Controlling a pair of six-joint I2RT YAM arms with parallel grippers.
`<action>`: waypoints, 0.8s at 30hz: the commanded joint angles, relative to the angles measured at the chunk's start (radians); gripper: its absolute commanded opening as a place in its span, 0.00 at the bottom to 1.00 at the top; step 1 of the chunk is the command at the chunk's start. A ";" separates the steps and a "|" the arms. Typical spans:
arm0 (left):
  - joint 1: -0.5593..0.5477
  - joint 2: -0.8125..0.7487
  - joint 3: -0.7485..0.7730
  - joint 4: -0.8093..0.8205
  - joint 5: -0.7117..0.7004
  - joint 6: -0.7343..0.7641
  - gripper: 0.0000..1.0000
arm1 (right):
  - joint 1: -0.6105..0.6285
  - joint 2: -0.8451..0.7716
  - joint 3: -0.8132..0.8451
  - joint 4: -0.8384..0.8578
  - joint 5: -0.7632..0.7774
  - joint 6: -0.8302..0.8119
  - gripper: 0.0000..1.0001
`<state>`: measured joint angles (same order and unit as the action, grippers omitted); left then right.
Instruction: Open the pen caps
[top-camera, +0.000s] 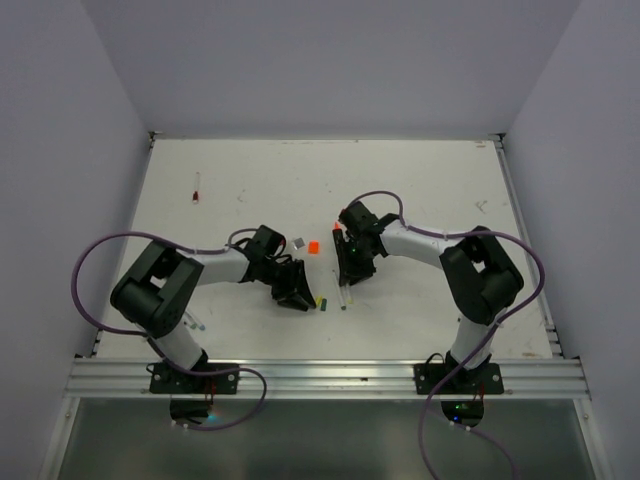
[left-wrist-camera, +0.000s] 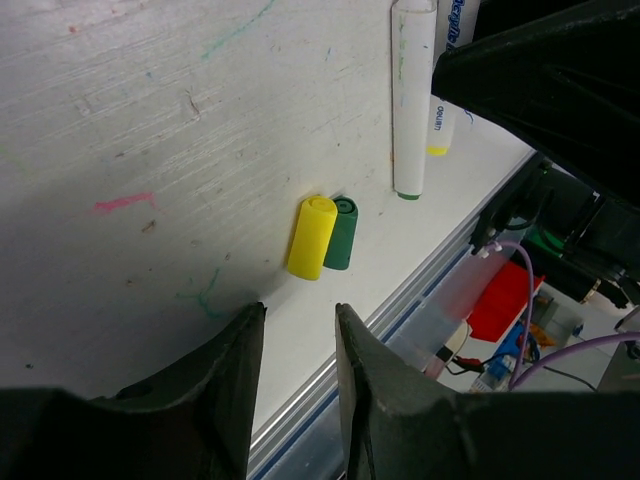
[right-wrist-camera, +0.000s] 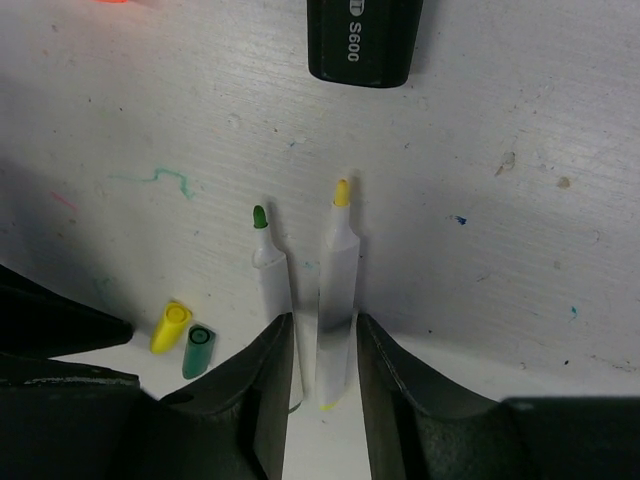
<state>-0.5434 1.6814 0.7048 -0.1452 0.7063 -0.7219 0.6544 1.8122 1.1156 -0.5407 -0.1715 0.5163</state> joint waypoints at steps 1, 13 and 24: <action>0.010 -0.067 -0.001 -0.068 -0.053 0.032 0.38 | 0.001 -0.036 0.016 -0.013 0.012 0.002 0.37; 0.169 -0.161 0.362 -0.403 -0.490 0.021 0.73 | 0.013 -0.207 0.237 -0.401 0.095 -0.018 0.51; 0.439 0.452 1.360 -0.734 -0.783 0.131 0.71 | 0.079 -0.367 0.193 -0.401 -0.108 -0.005 0.51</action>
<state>-0.1772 2.0045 1.8385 -0.7082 0.0402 -0.6624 0.7280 1.4826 1.3159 -0.9062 -0.2089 0.5190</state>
